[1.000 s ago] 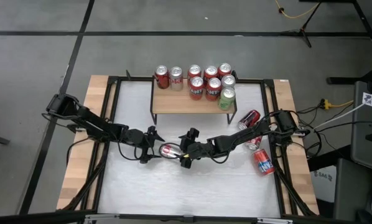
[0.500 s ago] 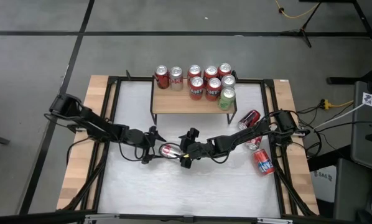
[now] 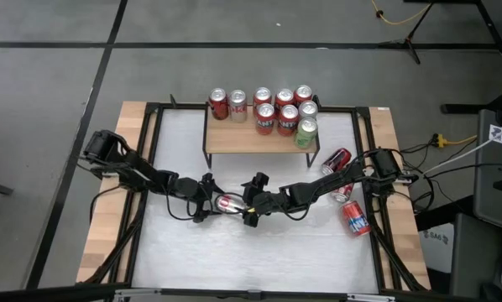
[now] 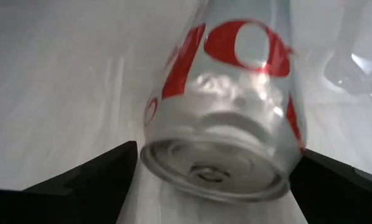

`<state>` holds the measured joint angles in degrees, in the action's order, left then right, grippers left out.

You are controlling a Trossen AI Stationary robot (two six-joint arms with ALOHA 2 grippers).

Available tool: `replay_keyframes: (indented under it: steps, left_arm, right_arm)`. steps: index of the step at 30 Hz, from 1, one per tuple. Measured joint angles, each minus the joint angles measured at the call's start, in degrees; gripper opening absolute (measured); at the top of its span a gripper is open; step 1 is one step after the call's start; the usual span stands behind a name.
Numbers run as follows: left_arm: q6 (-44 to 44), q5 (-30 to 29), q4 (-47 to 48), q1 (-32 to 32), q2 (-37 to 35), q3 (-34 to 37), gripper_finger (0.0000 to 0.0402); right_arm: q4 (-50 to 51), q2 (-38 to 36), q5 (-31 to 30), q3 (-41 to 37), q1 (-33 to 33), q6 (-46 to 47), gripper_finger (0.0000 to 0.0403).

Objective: Place canned beverage on shelf
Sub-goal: Put the red white soda can on the shelf aligned with the other red white soda can

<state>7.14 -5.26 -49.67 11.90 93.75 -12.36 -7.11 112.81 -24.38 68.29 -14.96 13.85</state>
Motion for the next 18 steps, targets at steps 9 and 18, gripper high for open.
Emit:
replay_keyframes:
  steps: [9,18]
  left_arm:
    - [0.0,0.2,-0.1,0.2,0.8,-2.5,0.0382]
    - [-0.1,0.3,3.9,0.2,0.7,-4.2,0.0344]
  right_arm:
    - [0.0,0.0,0.0,0.0,0.0,0.0,0.0392]
    - [0.0,0.0,0.0,0.0,0.0,0.0,0.0392]
